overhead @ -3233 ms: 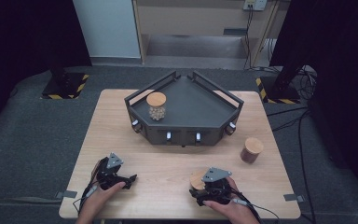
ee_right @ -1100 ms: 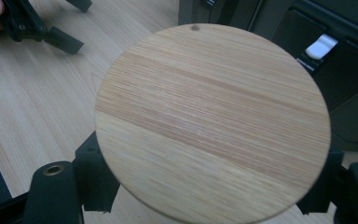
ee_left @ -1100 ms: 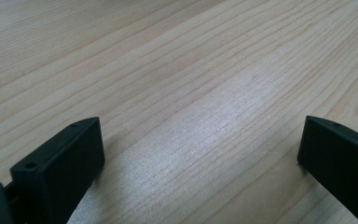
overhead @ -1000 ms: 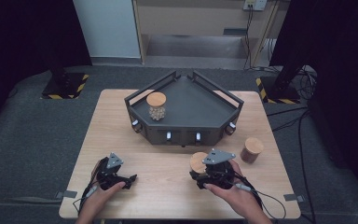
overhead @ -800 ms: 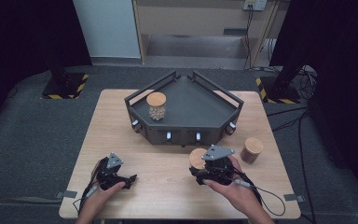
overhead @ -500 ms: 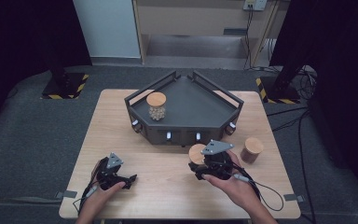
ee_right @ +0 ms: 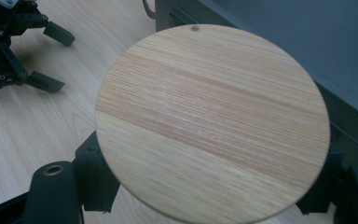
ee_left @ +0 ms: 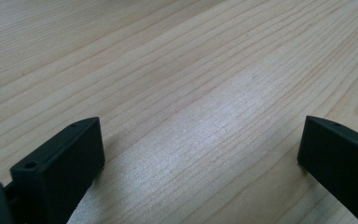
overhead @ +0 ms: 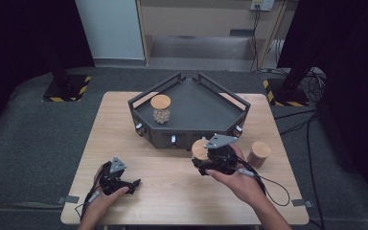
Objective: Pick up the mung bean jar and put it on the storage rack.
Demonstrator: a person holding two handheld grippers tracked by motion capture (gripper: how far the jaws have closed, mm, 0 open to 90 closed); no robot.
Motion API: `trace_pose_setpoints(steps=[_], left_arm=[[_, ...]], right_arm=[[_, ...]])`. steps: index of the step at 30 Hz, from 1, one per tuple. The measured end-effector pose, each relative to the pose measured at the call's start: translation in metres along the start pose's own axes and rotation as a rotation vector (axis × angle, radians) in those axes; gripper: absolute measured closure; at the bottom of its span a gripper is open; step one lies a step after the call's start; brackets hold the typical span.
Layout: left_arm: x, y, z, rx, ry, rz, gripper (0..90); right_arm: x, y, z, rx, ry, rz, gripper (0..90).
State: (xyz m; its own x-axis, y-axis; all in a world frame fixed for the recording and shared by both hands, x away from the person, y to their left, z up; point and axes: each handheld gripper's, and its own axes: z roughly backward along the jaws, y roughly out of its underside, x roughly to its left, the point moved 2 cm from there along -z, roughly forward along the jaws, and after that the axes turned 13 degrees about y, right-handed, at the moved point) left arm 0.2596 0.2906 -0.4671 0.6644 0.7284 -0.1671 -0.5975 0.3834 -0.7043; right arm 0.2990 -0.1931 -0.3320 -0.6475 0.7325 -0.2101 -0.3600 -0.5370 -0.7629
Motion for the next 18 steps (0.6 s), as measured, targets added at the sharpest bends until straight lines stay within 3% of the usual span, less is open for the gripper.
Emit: trace_pose_setpoints(steps=[18], left_arm=[[0.0, 0.0, 0.0, 0.0, 0.0, 0.0, 0.0]], right_arm=[[-0.007, -0.025, -0.006, 0.001, -0.005, 0.014, 25.4]])
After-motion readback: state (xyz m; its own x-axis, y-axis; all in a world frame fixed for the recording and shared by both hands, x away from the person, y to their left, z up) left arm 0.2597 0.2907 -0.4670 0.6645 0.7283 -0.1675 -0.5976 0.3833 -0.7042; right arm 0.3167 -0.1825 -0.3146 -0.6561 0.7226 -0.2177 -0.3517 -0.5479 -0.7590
